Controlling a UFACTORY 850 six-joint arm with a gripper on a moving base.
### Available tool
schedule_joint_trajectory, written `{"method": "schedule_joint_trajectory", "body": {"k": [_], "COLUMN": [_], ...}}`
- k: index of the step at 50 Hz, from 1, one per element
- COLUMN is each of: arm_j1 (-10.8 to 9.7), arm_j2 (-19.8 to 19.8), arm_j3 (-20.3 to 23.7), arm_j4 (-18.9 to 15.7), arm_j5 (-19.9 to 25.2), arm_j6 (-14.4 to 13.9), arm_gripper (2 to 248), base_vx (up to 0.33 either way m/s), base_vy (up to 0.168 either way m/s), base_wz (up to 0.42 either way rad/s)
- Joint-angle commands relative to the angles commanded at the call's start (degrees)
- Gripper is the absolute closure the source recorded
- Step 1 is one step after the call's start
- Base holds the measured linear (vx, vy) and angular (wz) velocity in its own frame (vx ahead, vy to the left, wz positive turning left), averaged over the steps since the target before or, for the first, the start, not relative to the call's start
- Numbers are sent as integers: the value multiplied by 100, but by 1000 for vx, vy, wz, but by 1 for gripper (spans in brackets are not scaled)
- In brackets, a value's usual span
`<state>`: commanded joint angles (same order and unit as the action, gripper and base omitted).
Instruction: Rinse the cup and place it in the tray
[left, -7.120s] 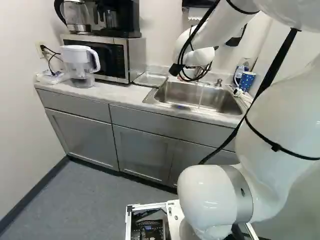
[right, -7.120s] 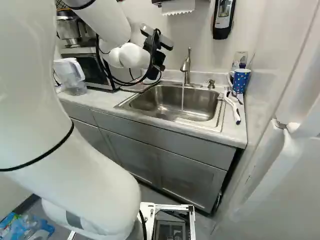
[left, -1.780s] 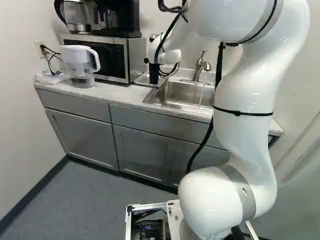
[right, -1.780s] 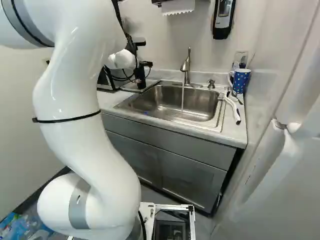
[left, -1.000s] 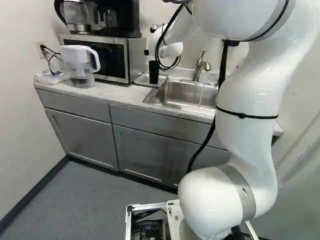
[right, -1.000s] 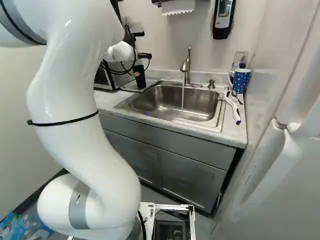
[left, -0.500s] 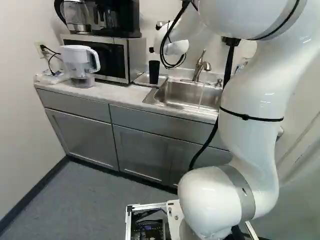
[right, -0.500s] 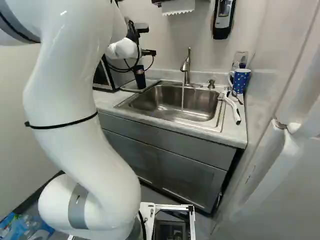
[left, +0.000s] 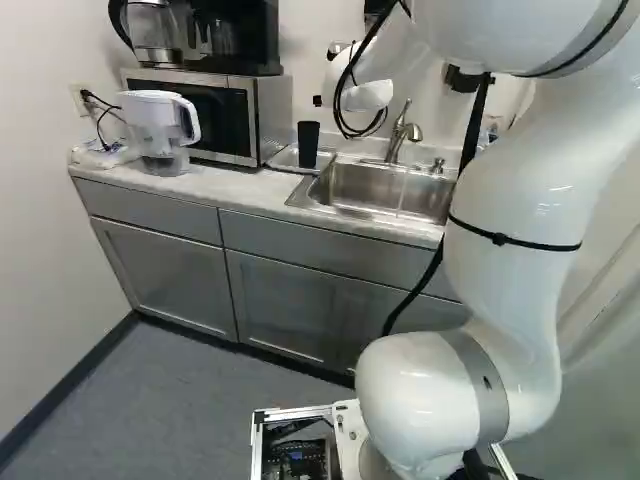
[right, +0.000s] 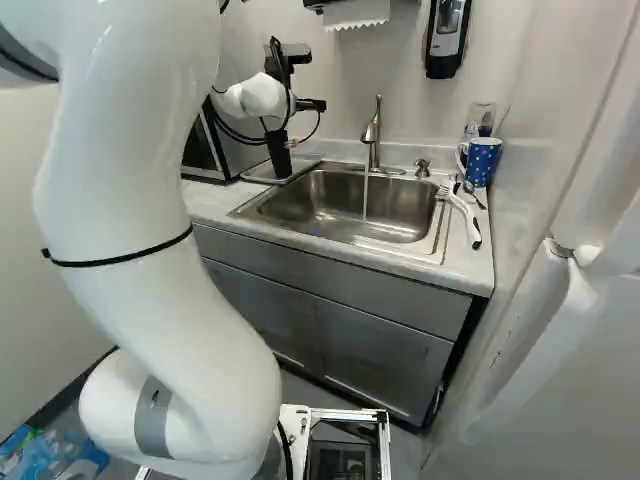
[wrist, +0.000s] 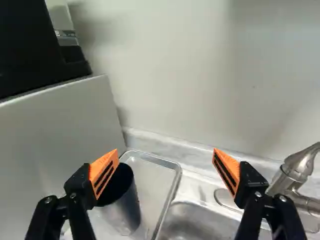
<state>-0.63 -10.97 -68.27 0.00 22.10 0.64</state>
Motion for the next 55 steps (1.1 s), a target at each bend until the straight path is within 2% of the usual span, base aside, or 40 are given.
{"method": "schedule_joint_trajectory", "body": {"k": [48, 55], "arm_j1": [-751, -790], "arm_j2": [463, 452], "arm_j3": [500, 488], "arm_j4": [0, 0], "arm_j5": [0, 0], "arm_j6": [0, 0], "arm_gripper": [3, 3], "base_vx": [0, 0], "base_vy": [0, 0], "base_wz": [0, 0]}}
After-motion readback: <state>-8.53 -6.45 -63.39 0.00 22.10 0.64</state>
